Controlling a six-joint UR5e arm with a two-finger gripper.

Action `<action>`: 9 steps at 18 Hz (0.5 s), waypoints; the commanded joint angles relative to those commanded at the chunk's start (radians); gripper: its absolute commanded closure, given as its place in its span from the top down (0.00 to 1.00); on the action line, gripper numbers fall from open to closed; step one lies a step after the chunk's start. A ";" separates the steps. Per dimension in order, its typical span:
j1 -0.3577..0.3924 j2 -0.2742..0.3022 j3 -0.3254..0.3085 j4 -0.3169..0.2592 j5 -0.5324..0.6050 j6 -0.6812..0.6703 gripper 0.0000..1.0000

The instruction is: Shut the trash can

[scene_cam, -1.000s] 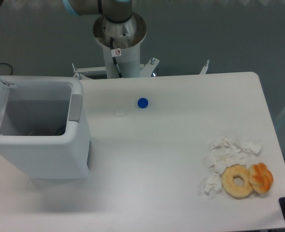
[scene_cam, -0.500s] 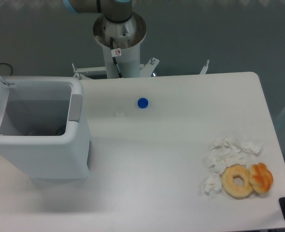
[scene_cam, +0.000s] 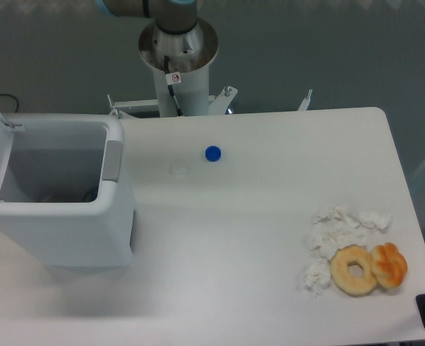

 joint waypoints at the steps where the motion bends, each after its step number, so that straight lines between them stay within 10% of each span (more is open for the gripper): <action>1: -0.005 -0.017 0.006 0.000 0.000 0.000 1.00; 9: -0.017 -0.052 0.028 0.005 0.009 -0.006 1.00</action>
